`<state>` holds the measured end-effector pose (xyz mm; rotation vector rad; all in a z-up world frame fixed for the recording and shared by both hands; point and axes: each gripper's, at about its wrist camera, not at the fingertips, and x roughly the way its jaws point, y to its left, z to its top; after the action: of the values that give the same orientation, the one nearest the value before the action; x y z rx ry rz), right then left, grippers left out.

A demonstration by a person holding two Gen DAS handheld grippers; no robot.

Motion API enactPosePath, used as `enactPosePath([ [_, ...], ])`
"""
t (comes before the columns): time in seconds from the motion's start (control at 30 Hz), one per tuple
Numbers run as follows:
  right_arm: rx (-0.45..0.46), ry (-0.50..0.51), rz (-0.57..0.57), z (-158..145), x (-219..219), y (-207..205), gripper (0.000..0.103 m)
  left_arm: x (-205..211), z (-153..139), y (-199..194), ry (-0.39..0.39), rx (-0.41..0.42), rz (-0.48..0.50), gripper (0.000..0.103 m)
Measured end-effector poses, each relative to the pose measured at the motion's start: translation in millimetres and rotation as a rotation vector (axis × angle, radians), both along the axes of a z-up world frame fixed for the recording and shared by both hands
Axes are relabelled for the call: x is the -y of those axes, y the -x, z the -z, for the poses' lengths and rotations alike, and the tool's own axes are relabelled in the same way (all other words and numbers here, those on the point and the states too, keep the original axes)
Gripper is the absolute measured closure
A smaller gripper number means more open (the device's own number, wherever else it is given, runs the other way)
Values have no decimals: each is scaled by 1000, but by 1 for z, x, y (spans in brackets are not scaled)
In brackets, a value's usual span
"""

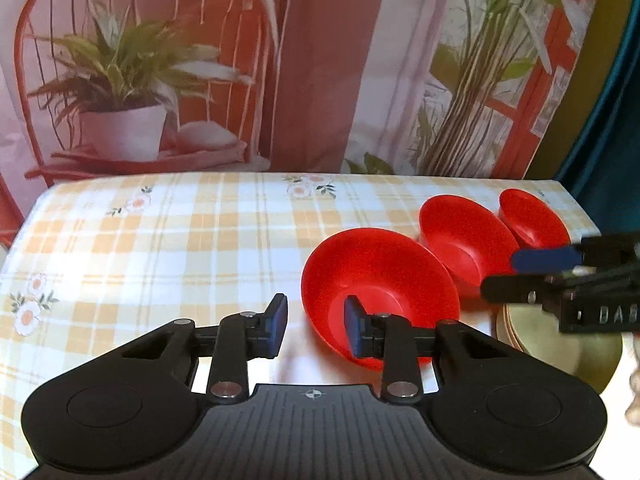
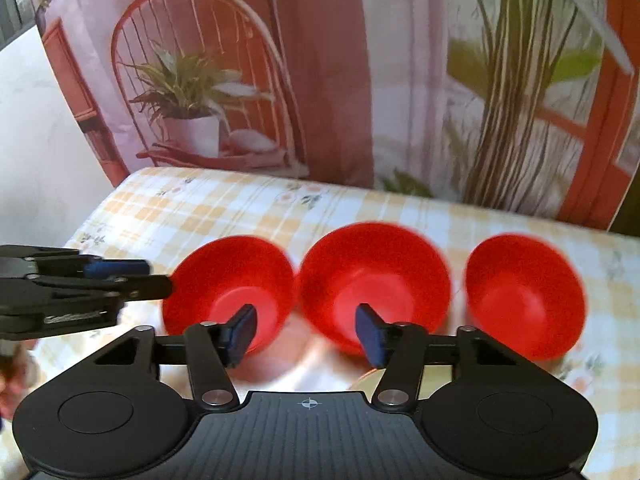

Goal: Organize plates and bowls
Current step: 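Close the left gripper on the red bowl rim while the right gripper grips it too, then lift the red bowl with both grippers and lower it into the next red bowl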

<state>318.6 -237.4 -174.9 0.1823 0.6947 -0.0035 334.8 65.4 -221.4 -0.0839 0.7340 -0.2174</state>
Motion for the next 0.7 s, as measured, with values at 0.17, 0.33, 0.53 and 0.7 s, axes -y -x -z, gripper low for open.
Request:
enactPosePath([
  [0.17, -28, -78, 17, 9, -7, -7, 65, -3, 7, -7, 44, -11, 9, 71],
  [0.33, -54, -93, 16, 19, -16, -17, 69, 0, 15, -8, 59, -13, 25, 84],
  [0.53, -85, -135, 55, 31, -13, -27, 86, -3, 20, -4, 68, -6, 35, 88],
  [0.7, -79, -141, 52, 29, -15, -26, 90, -5, 18, 2, 63, -5, 31, 87],
])
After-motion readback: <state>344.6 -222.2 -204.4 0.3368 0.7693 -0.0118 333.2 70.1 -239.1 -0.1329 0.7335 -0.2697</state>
